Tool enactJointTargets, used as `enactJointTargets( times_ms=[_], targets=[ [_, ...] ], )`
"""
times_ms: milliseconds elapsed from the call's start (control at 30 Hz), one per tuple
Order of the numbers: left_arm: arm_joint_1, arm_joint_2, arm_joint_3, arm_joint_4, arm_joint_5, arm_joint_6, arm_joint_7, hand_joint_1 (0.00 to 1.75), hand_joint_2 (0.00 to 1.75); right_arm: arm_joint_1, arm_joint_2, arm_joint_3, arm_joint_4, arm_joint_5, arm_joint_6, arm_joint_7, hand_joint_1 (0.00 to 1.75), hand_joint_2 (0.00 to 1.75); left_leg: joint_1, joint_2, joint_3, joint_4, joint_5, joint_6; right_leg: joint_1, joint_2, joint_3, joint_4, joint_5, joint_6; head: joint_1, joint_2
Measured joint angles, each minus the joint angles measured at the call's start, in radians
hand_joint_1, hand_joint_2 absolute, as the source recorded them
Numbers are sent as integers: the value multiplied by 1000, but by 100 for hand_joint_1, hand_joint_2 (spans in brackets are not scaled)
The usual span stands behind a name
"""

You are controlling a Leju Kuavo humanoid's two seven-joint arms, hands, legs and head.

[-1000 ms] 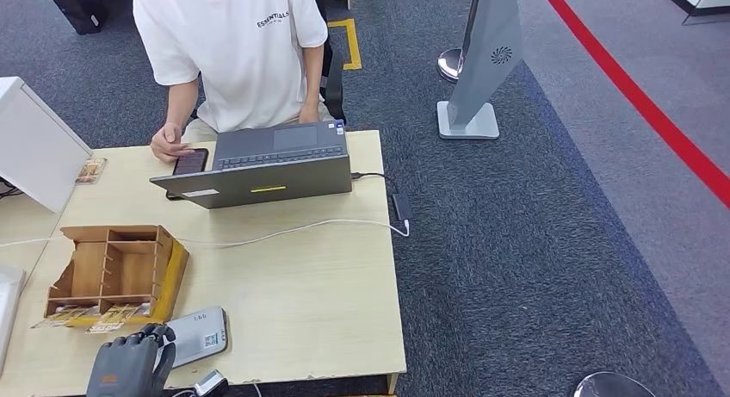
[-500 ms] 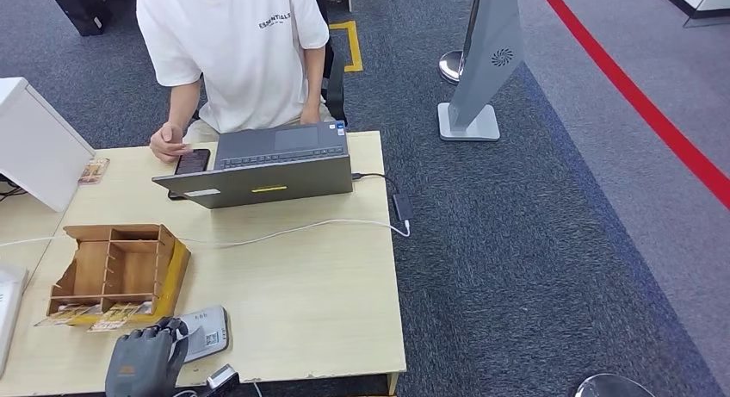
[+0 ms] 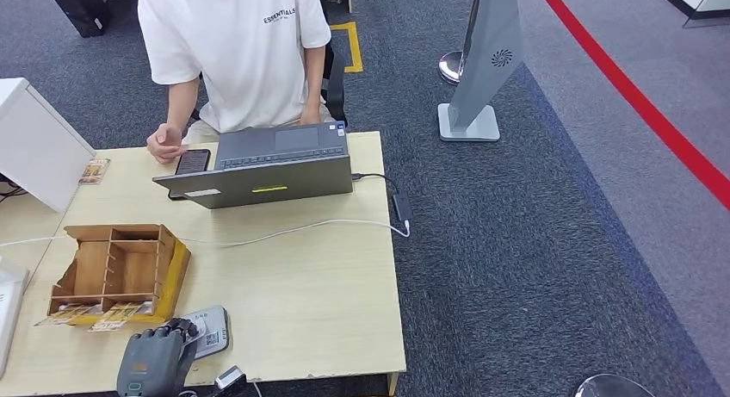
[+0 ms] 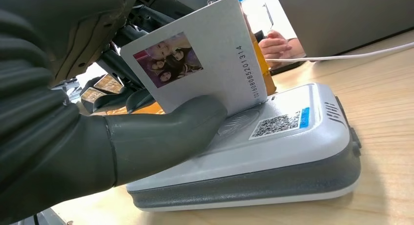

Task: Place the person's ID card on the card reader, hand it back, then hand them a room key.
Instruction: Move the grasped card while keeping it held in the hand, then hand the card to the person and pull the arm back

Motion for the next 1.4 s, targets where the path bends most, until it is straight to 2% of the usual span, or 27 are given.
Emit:
enactJointTargets(
  times_ms=[100, 200, 267, 367, 500, 633, 800, 1033, 1233, 1400],
  targets=[
    [-4, -1, -2, 0, -1, 45, -16, 175, 175, 0, 0, 0, 0, 3, 0, 0, 0, 0, 0, 0, 0, 0, 0, 0, 0, 0, 0, 0, 0, 0, 0, 0],
    [-8, 2, -7, -23, -4, 188, -64, 175, 175, 0, 0, 2, 0, 11, 3, -2, 0, 0, 0, 0, 0, 0, 1, 0, 0, 0, -1, 0, 0, 0, 0, 0],
    [-15, 6, -13, -76, -12, 276, -94, 175, 175, 0, 0, 6, 0, 21, 8, -8, 0, 0, 0, 0, 0, 0, 1, 0, 0, 0, -2, 0, 0, 0, 0, 0],
    [-53, 12, -20, -193, -29, 347, -123, 175, 175, 0, 0, 21, 0, 38, 20, -22, 0, 0, 0, -1, -1, 1, 1, 0, 0, 0, -2, 0, 0, 0, 0, 0],
    [-158, 18, -20, -312, -26, 370, -140, 175, 175, 0, -1, 46, 0, 69, 38, -39, 0, 0, 0, -1, -1, 1, 2, 0, 0, -1, -2, 0, 1, 0, 0, 0],
    [-342, 41, -15, -331, 6, 357, -140, 175, 175, -1, -2, 78, 0, 104, 59, -58, 0, 0, 0, -3, -1, 1, 4, 0, 0, -2, -2, 0, 2, -1, 0, 0],
    [-559, 78, 2, -270, 1, 328, -140, 175, 175, -1, -6, 110, 0, 132, 75, -78, 0, 0, 1, -2, -1, 1, 6, -1, 1, -1, -2, 1, 4, -1, 0, 0],
    [-796, 137, 44, -89, -21, 286, -121, 175, 175, 0, -11, 137, 0, 155, 87, -85, 0, 0, 1, -2, -1, 1, 6, -2, 1, 0, -3, 1, 5, -1, 0, 0],
    [-901, 171, 68, 69, -45, 290, -105, 175, 175, 0, -13, 151, 0, 161, 92, -88, 0, 0, 1, -1, -2, 1, 6, -2, 1, 1, -3, 1, 5, -1, 0, 0],
    [-918, 184, 82, 152, -23, 304, -110, 175, 175, 0, -13, 151, 0, 157, 91, -83, 0, 0, 1, -1, -2, 1, 6, -2, 1, 1, -4, 1, 5, -1, 0, 0]
  ],
)
